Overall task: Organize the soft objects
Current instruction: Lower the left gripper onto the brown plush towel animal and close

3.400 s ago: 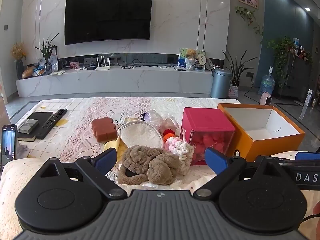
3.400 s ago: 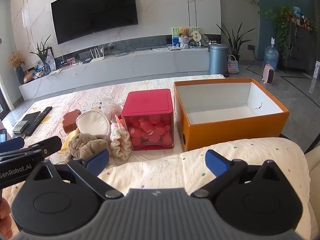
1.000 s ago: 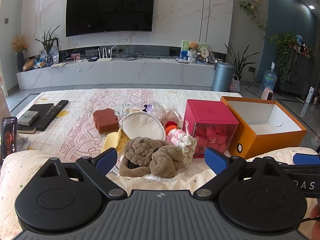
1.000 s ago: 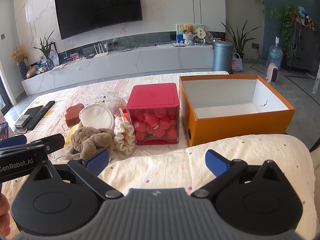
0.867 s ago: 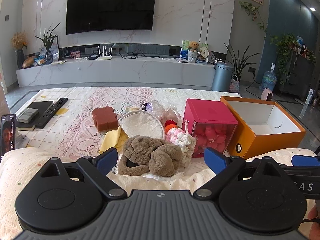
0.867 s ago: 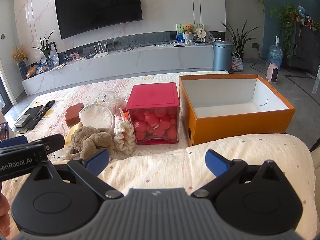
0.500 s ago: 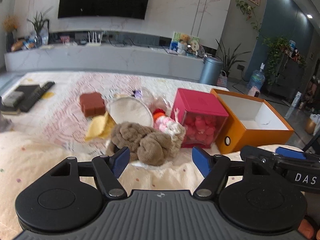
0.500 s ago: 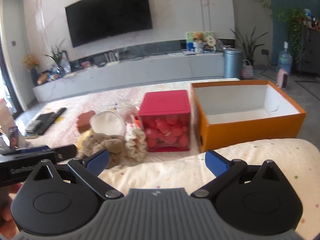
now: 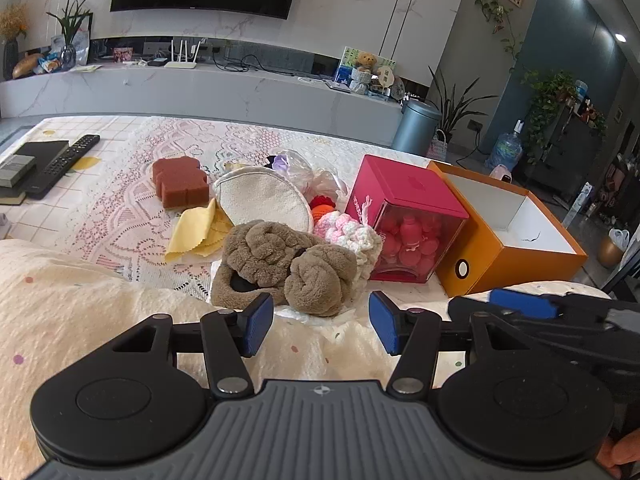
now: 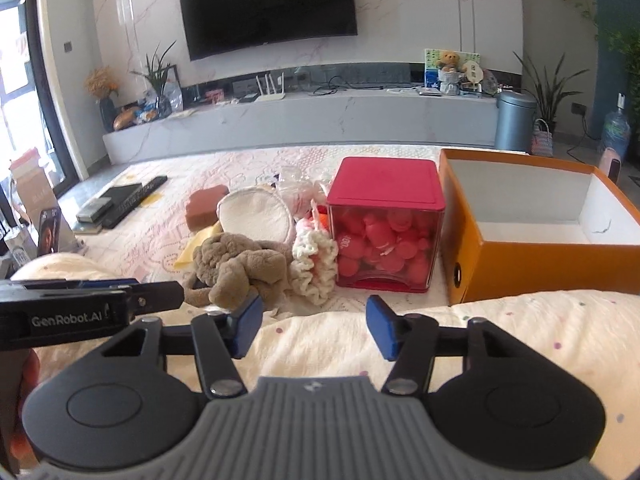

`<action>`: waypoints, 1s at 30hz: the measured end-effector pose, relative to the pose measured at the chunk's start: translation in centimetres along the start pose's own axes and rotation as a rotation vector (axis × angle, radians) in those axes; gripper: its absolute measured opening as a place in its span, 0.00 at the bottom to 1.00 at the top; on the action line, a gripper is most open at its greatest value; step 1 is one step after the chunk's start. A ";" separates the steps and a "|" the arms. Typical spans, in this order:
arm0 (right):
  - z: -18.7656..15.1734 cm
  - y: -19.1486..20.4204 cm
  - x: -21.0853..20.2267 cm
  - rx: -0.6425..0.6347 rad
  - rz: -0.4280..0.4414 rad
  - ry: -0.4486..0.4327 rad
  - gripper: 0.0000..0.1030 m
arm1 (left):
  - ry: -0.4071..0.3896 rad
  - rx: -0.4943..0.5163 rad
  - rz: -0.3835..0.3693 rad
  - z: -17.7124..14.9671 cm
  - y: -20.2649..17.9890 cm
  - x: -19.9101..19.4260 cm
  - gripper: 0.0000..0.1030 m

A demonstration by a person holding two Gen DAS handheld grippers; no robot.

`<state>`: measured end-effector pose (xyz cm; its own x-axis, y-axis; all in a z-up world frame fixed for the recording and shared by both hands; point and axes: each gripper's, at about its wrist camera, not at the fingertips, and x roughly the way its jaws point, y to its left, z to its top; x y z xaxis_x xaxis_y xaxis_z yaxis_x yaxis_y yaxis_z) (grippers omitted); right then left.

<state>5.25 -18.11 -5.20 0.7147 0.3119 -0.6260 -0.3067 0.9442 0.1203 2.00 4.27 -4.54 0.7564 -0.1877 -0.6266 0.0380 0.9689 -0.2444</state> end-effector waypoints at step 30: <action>0.9 -1.0 12.7 -0.020 0.060 0.158 0.38 | 0.158 -0.207 0.206 2.0 -0.3 12.8 0.97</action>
<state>15.22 -14.98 -12.54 0.5876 0.3461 -0.7314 -0.3596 0.9214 0.1471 12.98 1.92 -11.05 0.6228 -0.0297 -0.7818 -0.2511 0.9388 -0.2357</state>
